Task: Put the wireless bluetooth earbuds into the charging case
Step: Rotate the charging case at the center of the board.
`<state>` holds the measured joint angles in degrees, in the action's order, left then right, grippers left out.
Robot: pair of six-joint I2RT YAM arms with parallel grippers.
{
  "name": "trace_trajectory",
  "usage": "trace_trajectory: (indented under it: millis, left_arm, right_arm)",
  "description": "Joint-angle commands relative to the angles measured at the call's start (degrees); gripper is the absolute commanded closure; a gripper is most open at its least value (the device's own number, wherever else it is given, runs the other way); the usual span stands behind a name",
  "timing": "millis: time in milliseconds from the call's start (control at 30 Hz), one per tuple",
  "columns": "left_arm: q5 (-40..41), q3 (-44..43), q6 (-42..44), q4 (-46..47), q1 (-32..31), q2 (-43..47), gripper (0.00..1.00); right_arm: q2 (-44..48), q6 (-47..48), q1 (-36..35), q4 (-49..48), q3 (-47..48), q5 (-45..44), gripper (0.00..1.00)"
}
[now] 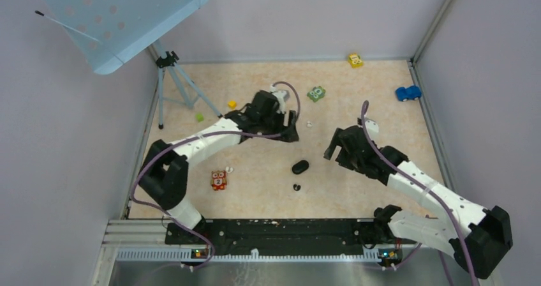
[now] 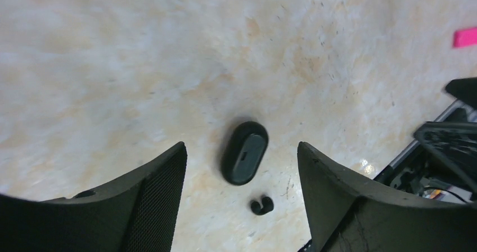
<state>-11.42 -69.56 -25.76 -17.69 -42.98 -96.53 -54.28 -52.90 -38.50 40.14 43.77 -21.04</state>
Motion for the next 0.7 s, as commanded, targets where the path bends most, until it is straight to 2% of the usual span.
trace_trajectory:
  millis: [0,133,233,300,400,600,633,667]
  left_arm:
    - [-6.42,4.06,2.60,-4.36,7.17,8.79,0.16]
    - [-5.27,6.04,5.06,-9.30,9.92,11.44,0.13]
    - [-5.94,7.60,3.98,-9.67,11.99,13.69,0.13]
    - [-4.76,9.78,2.96,-8.34,13.14,15.13,0.13]
    - [-3.37,12.98,0.03,-4.62,14.67,16.32,0.10]
    - [-5.54,15.04,-3.65,-1.33,15.87,16.03,0.11]
    - [-5.59,15.22,-3.75,-1.19,15.95,16.02,0.11]
    - [-5.67,15.47,-3.77,-1.04,16.02,16.02,0.11]
  right_arm:
    - [-4.50,-6.26,-2.99,-7.54,-2.35,4.49,0.09]
    - [-13.38,-7.10,-8.46,-11.50,-0.01,3.82,0.09]
    - [-19.79,-8.79,-9.13,-13.94,1.92,4.62,0.11]
    - [-23.20,-12.63,-9.16,-13.05,3.60,4.41,0.18]
    - [-28.02,-17.30,-9.14,-11.25,6.40,4.41,0.19]
    - [-30.52,-21.58,-9.19,-16.87,4.47,7.56,0.26]
    - [-31.06,-21.76,-9.14,-17.80,4.03,8.10,0.31]
    - [-31.76,-21.98,-9.18,-18.86,3.54,8.79,0.39]
